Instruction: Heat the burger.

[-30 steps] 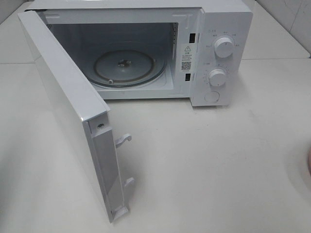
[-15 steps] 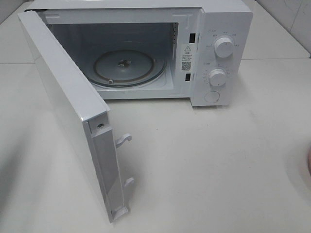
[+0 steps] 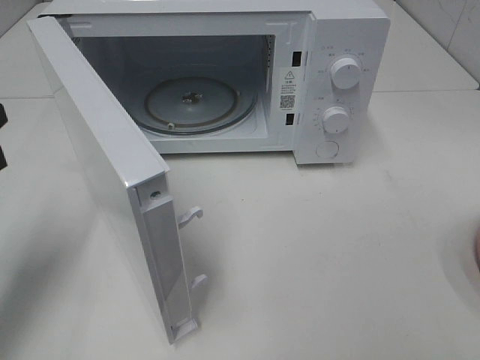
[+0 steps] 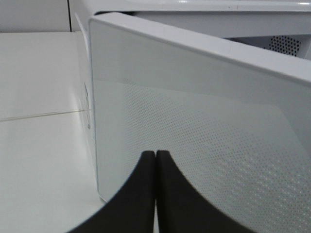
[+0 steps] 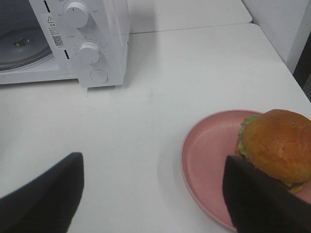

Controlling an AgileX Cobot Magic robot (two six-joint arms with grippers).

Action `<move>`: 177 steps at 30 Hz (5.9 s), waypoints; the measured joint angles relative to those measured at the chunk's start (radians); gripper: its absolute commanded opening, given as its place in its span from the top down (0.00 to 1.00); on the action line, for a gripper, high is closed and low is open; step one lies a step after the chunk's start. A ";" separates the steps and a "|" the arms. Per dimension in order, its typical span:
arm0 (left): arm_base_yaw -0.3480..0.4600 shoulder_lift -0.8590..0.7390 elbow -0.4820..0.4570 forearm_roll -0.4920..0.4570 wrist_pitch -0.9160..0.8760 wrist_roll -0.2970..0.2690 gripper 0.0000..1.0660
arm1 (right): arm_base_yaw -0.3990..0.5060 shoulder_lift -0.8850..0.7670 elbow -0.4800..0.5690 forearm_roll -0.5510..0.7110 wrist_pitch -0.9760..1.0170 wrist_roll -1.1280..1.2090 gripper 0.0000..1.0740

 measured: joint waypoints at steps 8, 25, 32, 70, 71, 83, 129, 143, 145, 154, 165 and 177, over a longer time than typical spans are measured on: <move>-0.112 0.093 -0.001 -0.099 -0.055 0.073 1.00 | 0.000 0.000 0.000 0.000 0.000 0.000 0.29; -0.267 0.237 -0.102 -0.216 -0.077 0.079 1.00 | 0.000 0.000 0.000 0.000 0.000 0.000 0.29; -0.323 0.298 -0.170 -0.229 -0.077 0.079 1.00 | 0.000 0.000 0.000 0.000 0.000 0.000 0.29; -0.522 0.687 -0.807 -0.278 0.235 0.087 1.00 | 0.000 0.000 0.000 0.000 0.000 0.000 0.29; -0.532 0.706 -0.839 -0.273 0.243 0.095 1.00 | 0.000 0.000 0.000 0.000 0.000 0.000 0.29; -0.557 0.765 -0.959 -0.258 0.325 0.135 1.00 | 0.000 0.000 0.000 0.000 0.000 0.000 0.29; -0.530 0.121 -0.736 -0.430 1.740 0.110 0.08 | 0.000 0.000 0.000 0.000 0.000 0.000 0.29; -0.003 -0.152 -0.544 -0.539 1.913 0.240 0.08 | 0.000 0.000 0.000 0.000 0.000 0.000 0.29; 0.015 -0.178 -0.536 -0.539 1.924 0.242 0.08 | 0.000 0.000 0.000 0.000 0.000 0.000 0.29; 0.066 -0.583 -0.399 -0.466 1.981 0.261 0.08 | 0.000 0.000 0.000 0.000 0.000 0.000 0.29; 0.066 -1.074 -0.286 -0.449 1.922 0.262 0.08 | 0.000 0.000 0.000 0.000 0.000 0.000 0.29; 0.067 -1.290 -0.259 -0.460 1.880 0.310 0.08 | 0.000 0.000 0.000 0.000 0.000 0.000 0.29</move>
